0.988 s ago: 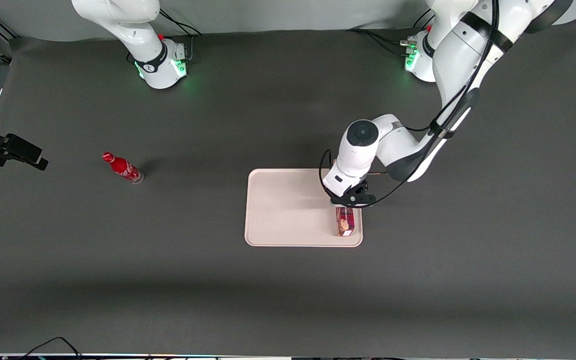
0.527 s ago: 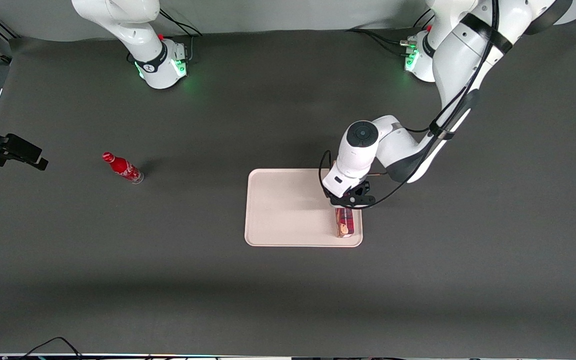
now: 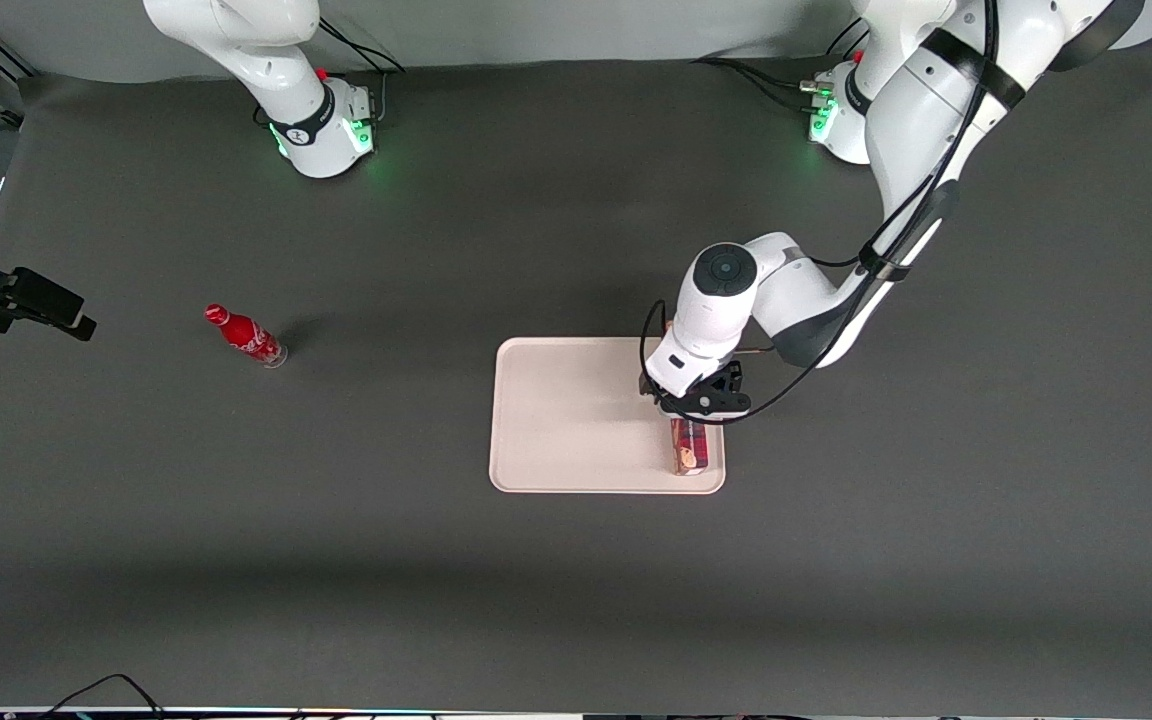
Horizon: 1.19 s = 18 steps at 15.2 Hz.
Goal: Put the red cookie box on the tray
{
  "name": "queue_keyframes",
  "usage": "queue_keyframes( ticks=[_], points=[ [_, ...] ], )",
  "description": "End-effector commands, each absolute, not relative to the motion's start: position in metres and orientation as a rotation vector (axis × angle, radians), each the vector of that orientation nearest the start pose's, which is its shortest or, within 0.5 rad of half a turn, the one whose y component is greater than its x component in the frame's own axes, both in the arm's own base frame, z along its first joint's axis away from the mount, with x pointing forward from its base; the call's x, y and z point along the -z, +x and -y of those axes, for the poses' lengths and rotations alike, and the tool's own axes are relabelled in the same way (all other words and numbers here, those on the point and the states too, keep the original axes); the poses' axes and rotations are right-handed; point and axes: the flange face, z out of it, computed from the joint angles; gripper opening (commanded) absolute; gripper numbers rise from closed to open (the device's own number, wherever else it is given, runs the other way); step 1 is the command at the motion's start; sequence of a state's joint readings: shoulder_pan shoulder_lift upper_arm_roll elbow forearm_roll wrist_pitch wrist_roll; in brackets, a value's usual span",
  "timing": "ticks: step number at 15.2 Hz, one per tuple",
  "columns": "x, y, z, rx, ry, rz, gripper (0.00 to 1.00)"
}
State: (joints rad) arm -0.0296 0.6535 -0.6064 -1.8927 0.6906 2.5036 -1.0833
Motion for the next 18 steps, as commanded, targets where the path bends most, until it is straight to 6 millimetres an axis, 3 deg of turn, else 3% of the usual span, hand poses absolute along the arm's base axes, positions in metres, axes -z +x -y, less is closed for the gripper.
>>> queue_keyframes(
  ticks=[1,4,6,9,11,14,16,18],
  points=[
    [-0.268,0.542,0.369,0.289,-3.092,0.009,1.0],
    [-0.32,0.548,0.372,0.196,-3.018,-0.06,1.0],
    [-0.364,0.553,0.359,0.107,-3.026,-0.123,1.0],
    [-0.446,0.545,0.339,0.041,-3.057,-0.203,1.0],
    [-0.484,0.543,0.319,-0.036,-3.011,-0.234,1.0],
    [-0.536,0.546,0.271,-0.1,-2.958,-0.221,1.0],
    [-0.571,0.547,0.219,-0.079,-3.02,-0.154,1.0],
    [-0.585,0.549,0.175,-0.09,-3.08,-0.058,1.0]
  ],
)
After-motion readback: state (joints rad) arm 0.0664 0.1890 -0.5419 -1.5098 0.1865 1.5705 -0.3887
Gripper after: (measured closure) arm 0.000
